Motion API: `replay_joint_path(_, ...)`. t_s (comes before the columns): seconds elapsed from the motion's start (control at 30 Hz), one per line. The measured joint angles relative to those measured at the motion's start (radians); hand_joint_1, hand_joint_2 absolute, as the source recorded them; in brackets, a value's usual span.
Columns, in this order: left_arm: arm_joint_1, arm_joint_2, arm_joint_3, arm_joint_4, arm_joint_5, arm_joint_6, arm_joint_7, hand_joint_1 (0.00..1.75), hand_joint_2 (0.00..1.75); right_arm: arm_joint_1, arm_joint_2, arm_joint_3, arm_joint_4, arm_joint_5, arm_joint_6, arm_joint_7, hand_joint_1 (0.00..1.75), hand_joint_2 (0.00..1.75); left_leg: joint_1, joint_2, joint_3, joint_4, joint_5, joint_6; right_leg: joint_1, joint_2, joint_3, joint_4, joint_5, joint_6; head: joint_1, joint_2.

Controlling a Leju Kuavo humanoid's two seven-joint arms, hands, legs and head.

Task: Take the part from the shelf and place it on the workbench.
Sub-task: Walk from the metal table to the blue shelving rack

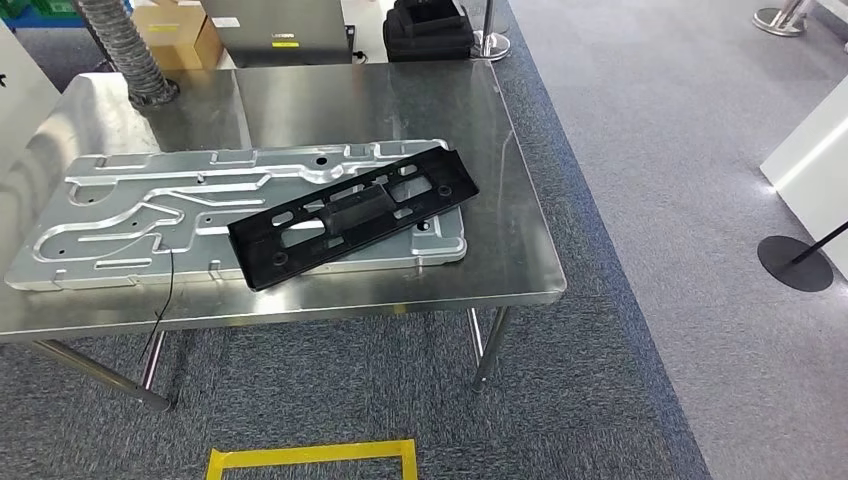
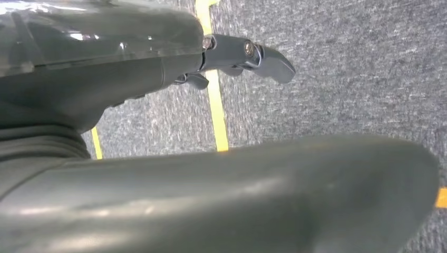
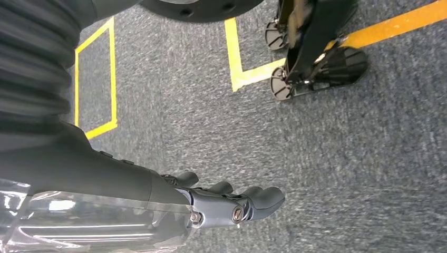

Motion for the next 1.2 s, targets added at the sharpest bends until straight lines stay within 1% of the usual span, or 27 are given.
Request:
replay_joint_path(0.07,-0.001,-0.001,0.000,0.000,0.000,0.000,0.000,0.00,0.00,0.000,0.000,0.000,0.000,0.000,0.000,0.000,0.00,0.44,0.001,0.001,-0.001,0.000,0.002,-0.010,0.006,-0.001,0.006,-0.020,0.004,-0.006,0.000,0.000)
replay_joint_path(0.1,0.000,-0.001,0.000,0.000,0.000,0.000,0.000,0.00,0.00,0.001,0.000,0.000,0.000,0.000,0.000,0.001,0.00,0.00,0.000,0.001,-0.002,-0.001,0.003,-0.016,0.003,-0.001,0.006,-0.024,0.009,-0.010,0.000,0.000)
replay_joint_path(0.13,0.000,-0.001,0.000,0.000,0.000,-0.001,0.000,0.00,0.00,0.001,0.001,0.000,0.001,0.000,0.002,0.004,0.00,0.00,0.000,0.000,-0.003,0.004,-0.002,-0.021,0.000,-0.002,0.007,-0.030,0.015,-0.014,0.000,0.000)
replay_joint_path(0.2,0.000,-0.001,0.000,0.000,0.000,-0.001,0.001,0.00,0.00,0.000,0.002,0.000,0.001,-0.002,0.008,0.015,0.00,0.00,0.002,-0.001,-0.026,0.061,-0.050,-0.032,-0.007,-0.005,0.006,-0.041,0.026,-0.023,0.000,0.000)
replay_joint_path(0.27,0.000,-0.001,0.000,0.000,0.000,-0.002,0.004,0.00,0.00,-0.001,0.002,0.000,0.002,-0.007,0.017,0.026,0.00,0.00,0.009,-0.001,-0.073,0.185,-0.125,-0.041,-0.006,-0.006,-0.003,-0.040,0.031,-0.027,0.000,0.000)
replay_joint_path(0.3,0.001,-0.001,0.000,0.000,0.000,-0.003,0.006,0.00,0.00,-0.001,0.002,0.000,0.002,-0.010,0.022,0.030,0.00,0.00,0.012,-0.001,-0.093,0.242,-0.150,-0.046,-0.005,-0.006,-0.008,-0.037,0.033,-0.026,0.000,0.000)
replay_joint_path(0.33,0.002,-0.001,0.000,0.000,0.000,-0.004,0.007,0.00,0.00,-0.001,0.002,0.000,0.002,-0.014,0.027,0.032,0.00,0.00,0.014,-0.001,-0.100,0.270,-0.156,-0.049,-0.005,-0.006,-0.014,-0.033,0.034,-0.025,0.000,0.000)
replay_joint_path(0.37,0.002,-0.001,0.000,0.000,0.000,-0.005,0.008,0.00,0.00,-0.001,0.002,0.000,0.002,-0.017,0.032,0.034,0.00,0.00,0.016,-0.001,-0.088,0.260,-0.144,-0.051,-0.006,-0.006,-0.020,-0.029,0.036,-0.024,0.000,0.000)
replay_joint_path(0.43,0.001,-0.001,0.000,0.000,0.000,-0.005,0.009,0.00,0.00,-0.001,0.002,-0.001,0.002,-0.021,0.039,0.034,0.00,0.00,0.020,-0.001,-0.014,0.137,-0.089,-0.052,-0.007,-0.006,-0.031,-0.017,0.039,-0.019,0.000,0.000)
replay_joint_path(0.5,-0.003,-0.001,0.000,0.000,0.001,-0.005,0.009,0.00,0.00,-0.001,0.003,-0.001,0.002,-0.023,0.041,0.035,0.00,0.00,0.019,-0.003,0.043,0.026,-0.054,-0.045,-0.005,-0.005,-0.041,-0.007,0.044,-0.010,0.000,0.000)
replay_joint_path(0.53,-0.004,-0.001,0.000,0.000,0.001,-0.005,0.009,0.00,0.00,-0.002,0.003,-0.001,0.002,-0.023,0.041,0.036,0.00,0.00,0.017,-0.004,0.050,0.005,-0.050,-0.038,-0.004,-0.005,-0.045,-0.004,0.048,-0.003,0.000,0.000)
replay_joint_path(0.63,-0.003,0.000,-0.001,0.000,0.003,-0.005,0.009,0.00,0.00,0.001,0.002,-0.002,0.002,-0.024,0.041,0.038,0.00,0.00,0.012,-0.003,0.037,-0.001,-0.031,-0.015,-0.008,-0.002,-0.054,-0.004,0.057,0.019,0.000,0.000)
replay_joint_path(0.67,-0.003,0.000,-0.001,0.000,0.004,-0.005,0.009,0.00,0.00,0.002,0.002,-0.002,0.002,-0.024,0.040,0.038,0.00,0.00,0.013,-0.001,0.029,-0.003,-0.021,-0.006,-0.009,-0.001,-0.061,0.009,0.040,0.024,0.000,0.000)
replay_joint_path(0.7,-0.004,0.000,-0.001,0.000,0.005,-0.005,0.009,0.00,0.00,0.003,0.002,-0.002,0.002,-0.025,0.040,0.039,0.00,0.00,0.014,0.000,0.018,-0.005,-0.010,0.001,-0.011,0.000,-0.075,0.041,0.005,0.030,0.000,0.000)
replay_joint_path(0.77,-0.005,0.001,-0.001,0.000,0.006,-0.005,0.009,0.00,0.00,0.003,0.002,-0.002,0.002,-0.025,0.040,0.039,0.00,0.00,0.013,0.002,-0.008,-0.005,0.009,0.009,-0.014,0.000,-0.110,0.156,-0.094,0.036,0.000,0.000)
replay_joint_path(0.8,-0.004,0.001,-0.001,0.000,0.006,-0.005,0.009,0.00,0.00,0.003,0.002,-0.002,0.002,-0.025,0.040,0.039,0.00,0.00,0.012,0.002,-0.020,-0.004,0.018,0.010,-0.014,0.000,-0.123,0.217,-0.129,0.038,0.000,0.000)
replay_joint_path(0.83,-0.004,0.001,-0.001,0.000,0.006,-0.005,0.009,0.00,0.00,0.003,0.002,-0.002,0.002,-0.025,0.040,0.039,0.00,0.00,0.011,0.003,-0.033,-0.002,0.027,0.009,-0.014,0.000,-0.124,0.256,-0.145,0.039,0.000,0.000)
replay_joint_path(0.87,-0.004,0.001,-0.001,0.000,0.006,-0.005,0.009,0.00,0.00,0.003,0.002,-0.002,0.002,-0.025,0.040,0.039,0.00,0.00,0.010,0.003,-0.045,0.000,0.035,0.008,-0.014,0.000,-0.107,0.260,-0.138,0.038,0.000,0.000)
replay_joint_path(0.9,-0.004,0.001,-0.001,0.000,0.006,-0.004,0.008,0.00,0.00,0.002,0.002,-0.002,0.002,-0.025,0.040,0.040,0.00,0.00,0.009,0.003,-0.056,0.003,0.042,0.006,-0.013,0.000,-0.072,0.226,-0.116,0.036,0.000,0.000)
replay_joint_path(0.93,-0.004,0.000,-0.001,0.000,0.006,-0.004,0.007,0.00,0.00,0.001,0.002,-0.002,0.002,-0.026,0.040,0.040,0.00,0.00,0.009,0.003,-0.066,0.006,0.049,0.004,-0.012,0.000,-0.020,0.159,-0.089,0.031,0.000,0.000)
replay_joint_path(0.97,-0.004,0.000,-0.001,0.000,0.007,-0.004,0.005,0.00,0.00,0.000,0.001,-0.002,0.002,-0.026,0.040,0.041,0.00,0.00,0.008,0.002,-0.075,0.008,0.055,0.001,-0.009,0.000,0.036,0.077,-0.075,0.025,0.000,0.000)
replay_joint_path(1.0,-0.005,0.000,-0.001,0.000,0.007,-0.004,0.003,0.00,0.00,-0.003,0.001,-0.002,0.002,-0.027,0.040,0.041,0.00,0.00,0.007,0.002,-0.080,0.009,0.061,-0.003,-0.006,0.000,0.078,0.011,-0.067,0.019,0.000,0.000)
replay_joint_path(1.03,-0.005,0.000,-0.001,0.000,0.007,-0.004,0.000,0.00,0.00,-0.005,0.000,-0.002,0.002,-0.028,0.041,0.042,0.00,0.00,0.007,0.003,-0.084,0.010,0.068,-0.009,-0.003,0.000,0.104,-0.034,-0.068,0.014,0.000,0.000)
replay_joint_path(1.07,-0.005,-0.001,-0.001,0.000,0.007,-0.004,-0.001,0.00,0.00,-0.006,0.000,-0.002,0.002,-0.029,0.041,0.042,0.00,0.00,0.008,0.003,-0.085,0.008,0.075,-0.015,0.001,0.000,0.110,-0.053,-0.071,0.008,0.000,0.000)
replay_joint_path(1.13,-0.005,-0.001,-0.001,0.000,0.006,-0.004,-0.004,0.00,0.00,-0.005,0.000,-0.002,0.002,-0.030,0.041,0.042,0.00,0.00,0.010,0.003,-0.088,0.005,0.087,-0.028,0.001,-0.001,0.102,-0.060,-0.056,-0.005,0.000,0.000)
replay_joint_path(1.17,-0.005,0.000,-0.001,0.000,0.006,-0.004,-0.004,0.00,0.00,-0.005,0.001,-0.002,0.002,-0.030,0.041,0.042,0.00,0.00,0.010,0.002,-0.093,0.012,0.078,-0.034,-0.002,-0.002,0.095,-0.064,-0.045,-0.013,0.000,0.000)
replay_joint_path(1.2,-0.004,0.000,-0.001,0.000,0.006,-0.004,-0.004,0.00,0.00,-0.005,0.001,-0.002,0.002,-0.031,0.041,0.042,0.00,0.00,0.011,0.001,-0.103,0.035,0.051,-0.040,-0.005,-0.004,0.087,-0.068,-0.032,-0.019,0.000,0.000)
